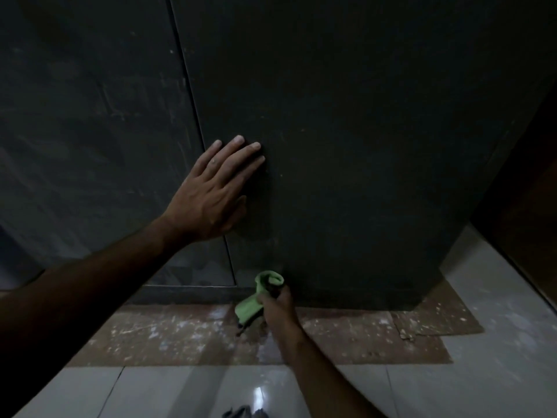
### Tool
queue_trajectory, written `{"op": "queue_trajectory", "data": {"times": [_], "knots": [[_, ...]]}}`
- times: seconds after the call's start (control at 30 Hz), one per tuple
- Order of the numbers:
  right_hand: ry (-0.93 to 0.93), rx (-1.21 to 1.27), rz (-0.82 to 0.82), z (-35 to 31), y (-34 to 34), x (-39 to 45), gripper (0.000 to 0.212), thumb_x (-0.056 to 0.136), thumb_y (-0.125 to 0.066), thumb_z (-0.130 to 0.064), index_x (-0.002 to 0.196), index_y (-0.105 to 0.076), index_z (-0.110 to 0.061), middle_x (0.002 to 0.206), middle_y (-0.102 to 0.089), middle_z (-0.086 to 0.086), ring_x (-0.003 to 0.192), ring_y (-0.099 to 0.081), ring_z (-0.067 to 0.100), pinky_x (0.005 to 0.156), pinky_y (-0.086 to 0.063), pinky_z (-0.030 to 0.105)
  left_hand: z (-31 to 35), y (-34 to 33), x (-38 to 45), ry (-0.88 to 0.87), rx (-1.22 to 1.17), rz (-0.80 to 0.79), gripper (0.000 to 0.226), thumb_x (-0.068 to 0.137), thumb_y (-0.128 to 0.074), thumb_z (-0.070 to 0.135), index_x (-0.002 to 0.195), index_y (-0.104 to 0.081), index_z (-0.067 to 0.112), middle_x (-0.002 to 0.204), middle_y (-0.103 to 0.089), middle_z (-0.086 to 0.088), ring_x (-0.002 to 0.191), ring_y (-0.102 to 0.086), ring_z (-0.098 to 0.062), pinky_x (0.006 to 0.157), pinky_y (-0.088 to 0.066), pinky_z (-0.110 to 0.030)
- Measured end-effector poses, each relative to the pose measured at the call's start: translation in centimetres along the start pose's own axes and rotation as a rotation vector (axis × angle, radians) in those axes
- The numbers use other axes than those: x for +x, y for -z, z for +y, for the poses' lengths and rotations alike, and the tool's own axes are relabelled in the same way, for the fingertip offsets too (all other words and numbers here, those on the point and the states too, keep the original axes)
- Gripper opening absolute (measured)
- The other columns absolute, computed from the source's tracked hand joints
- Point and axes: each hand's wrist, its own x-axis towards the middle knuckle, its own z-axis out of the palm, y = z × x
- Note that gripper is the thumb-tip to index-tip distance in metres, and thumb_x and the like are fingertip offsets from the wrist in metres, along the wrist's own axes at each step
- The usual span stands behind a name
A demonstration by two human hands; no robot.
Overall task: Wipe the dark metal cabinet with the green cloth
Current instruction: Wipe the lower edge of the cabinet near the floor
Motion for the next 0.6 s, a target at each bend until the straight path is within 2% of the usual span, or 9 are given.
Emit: {"op": "queue_trajectory", "data": {"times": [0.03, 0.07, 0.2, 0.27, 0.3, 0.37, 0.43, 0.53, 0.6], "knots": [[-0.012, -0.031, -0.036, 0.8, -0.2, 0.7, 0.034, 0.087, -0.069, -0.012, 0.118, -0.058, -0.018, 0.11, -0.069, 0.012, 0.094, -0.066, 0.027, 0.085, -0.057, 0.038, -0.1, 0.0, 0.0, -0.004, -0.001, -0.002, 0.069, 0.096, -0.053, 0.03, 0.155, -0.029, 0.007, 0.163, -0.023, -0.016, 0.153, -0.015, -0.033, 0.123, -0.018, -0.054], [-0.011, -0.019, 0.005, 1.6, 0.4, 1.6, 0.037, 0.086, -0.07, -0.012, 0.121, -0.059, -0.016, 0.105, -0.069, 0.01, 0.088, -0.067, 0.025, 0.078, -0.058, 0.037, -0.2, 0.0, 0.0, -0.008, 0.0, -0.008, 0.069, 0.096, -0.054, 0.03, 0.155, -0.029, 0.007, 0.163, -0.023, -0.016, 0.153, -0.015, -0.033, 0.123, -0.018, -0.054], [-0.008, 0.094, 0.423, 1.6, 4.9, 1.7, 0.027, 0.088, -0.063, -0.01, 0.115, -0.061, -0.01, 0.085, -0.067, 0.01, 0.066, -0.059, 0.02, 0.056, -0.047, 0.028, -0.3, 0.5, -0.1, -0.005, 0.005, -0.032, 0.07, 0.095, -0.056, 0.03, 0.156, -0.028, 0.007, 0.163, -0.023, -0.016, 0.153, -0.015, -0.033, 0.122, -0.019, -0.054], [0.035, 0.196, 0.523, 0.9, 4.9, 1.4, 0.014, 0.093, -0.057, -0.001, 0.106, -0.058, -0.003, 0.072, -0.057, 0.005, 0.057, -0.049, 0.014, 0.05, -0.038, 0.023, -0.2, 0.7, -0.1, -0.008, -0.004, -0.039, 0.071, 0.095, -0.059, 0.029, 0.156, -0.028, 0.007, 0.163, -0.023, -0.016, 0.153, -0.015, -0.033, 0.122, -0.019, -0.055], [0.05, 0.229, 0.524, 0.6, 4.1, 1.3, 0.011, 0.094, -0.055, 0.002, 0.104, -0.057, -0.001, 0.076, -0.06, 0.011, 0.058, -0.05, 0.018, 0.052, -0.039, 0.025, -0.2, 0.7, -0.1, -0.012, -0.011, -0.04, 0.072, 0.095, -0.059, 0.029, 0.155, -0.029, 0.006, 0.163, -0.023, -0.017, 0.153, -0.015, -0.034, 0.122, -0.02, -0.056], [0.038, 0.293, 0.429, 0.6, 1.3, 1.0, 0.019, 0.094, -0.056, 0.004, 0.112, -0.057, 0.006, 0.1, -0.065, 0.024, 0.078, -0.061, 0.031, 0.068, -0.045, 0.029, -0.3, 0.8, 0.0, -0.02, -0.021, -0.036, 0.071, 0.094, -0.057, 0.029, 0.155, -0.029, 0.006, 0.163, -0.024, -0.017, 0.153, -0.015, -0.033, 0.122, -0.02, -0.055], [0.021, 0.223, 0.246, 0.8, -2.3, 0.7, 0.027, 0.091, -0.06, 0.003, 0.119, -0.058, 0.005, 0.106, -0.064, 0.016, 0.097, -0.065, 0.032, 0.075, -0.046, 0.03, -0.4, 0.5, -0.2, -0.024, -0.019, -0.027, 0.07, 0.094, -0.055, 0.028, 0.155, -0.028, 0.006, 0.164, -0.023, -0.016, 0.154, -0.013, -0.033, 0.122, -0.019, -0.055], [-0.007, 0.17, 0.02, 1.9, -4.6, 1.1, 0.028, 0.088, -0.065, -0.001, 0.114, -0.062, -0.01, 0.113, -0.067, 0.011, 0.095, -0.067, 0.028, 0.076, -0.051, 0.031, -0.6, -0.2, -0.6, -0.017, -0.015, -0.004, 0.069, 0.096, -0.054, 0.027, 0.156, -0.027, 0.006, 0.164, -0.021, -0.015, 0.154, -0.012, -0.032, 0.123, -0.017, -0.053], [-0.026, 0.161, 0.035, 2.7, -3.2, 1.6, 0.024, 0.086, -0.069, -0.01, 0.108, -0.065, -0.018, 0.107, -0.072, 0.013, 0.089, -0.07, 0.029, 0.073, -0.058, 0.04, -1.1, -0.6, -1.1, 0.0, 0.002, 0.026, 0.068, 0.096, -0.055, 0.026, 0.156, -0.028, 0.006, 0.164, -0.021, -0.016, 0.154, -0.013, -0.032, 0.123, -0.017, -0.053]]}}
